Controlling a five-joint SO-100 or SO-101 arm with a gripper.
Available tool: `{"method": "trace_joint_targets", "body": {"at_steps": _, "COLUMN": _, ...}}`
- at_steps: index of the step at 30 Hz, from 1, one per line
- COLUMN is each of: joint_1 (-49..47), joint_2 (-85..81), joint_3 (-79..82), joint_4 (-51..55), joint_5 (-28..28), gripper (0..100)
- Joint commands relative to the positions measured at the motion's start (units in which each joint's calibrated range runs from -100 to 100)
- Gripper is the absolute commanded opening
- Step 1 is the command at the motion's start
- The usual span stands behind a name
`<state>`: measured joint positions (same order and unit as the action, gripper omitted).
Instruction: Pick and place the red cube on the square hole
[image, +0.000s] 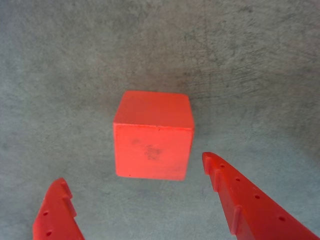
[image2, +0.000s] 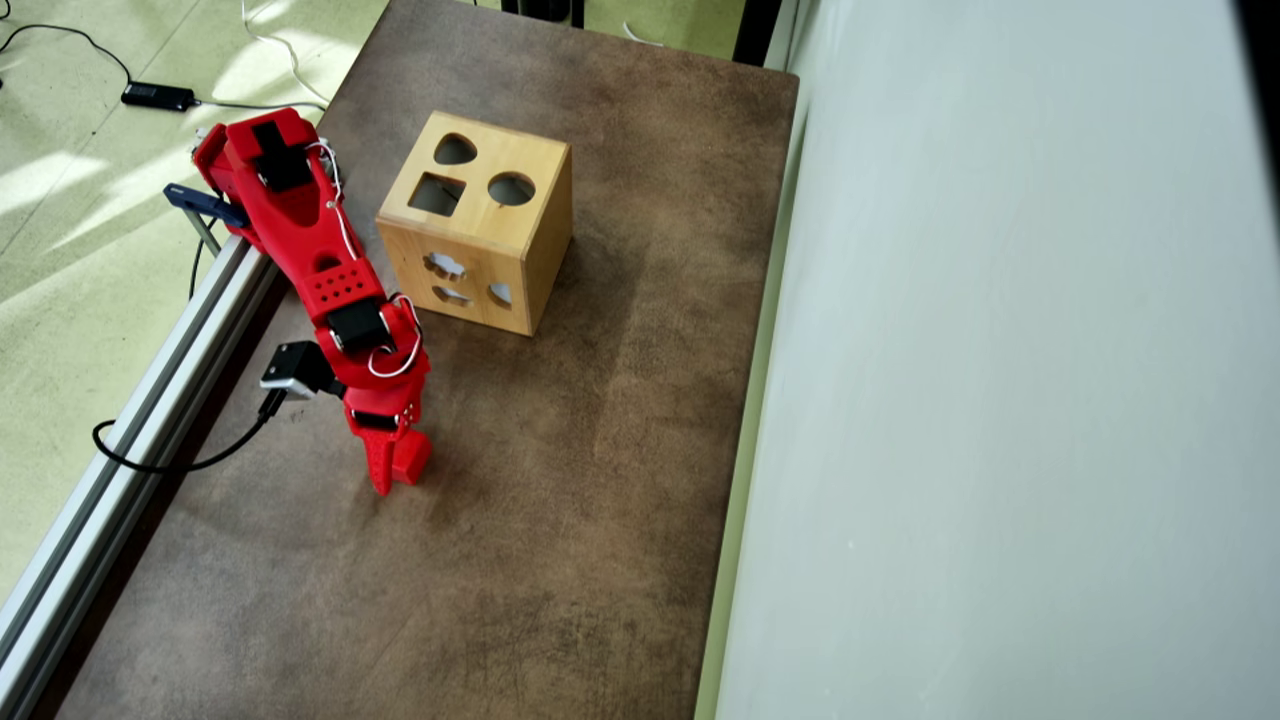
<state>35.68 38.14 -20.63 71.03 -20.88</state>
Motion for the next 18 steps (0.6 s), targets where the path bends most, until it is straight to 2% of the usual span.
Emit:
{"method": "trace_joint_targets", "body": {"at_steps": 1, "joint_1": -0.32, "joint_2": -4.38, "joint_3": -0.39, "joint_4": 0.35, "joint_5": -0.15, "gripper": 40}}
{"method": "trace_joint_targets", "body": {"at_steps": 18, "joint_1": 0.43, "joint_2": -0.22, "joint_3": -0.75, "joint_4": -0.06, "joint_5": -0.15, "gripper": 40}}
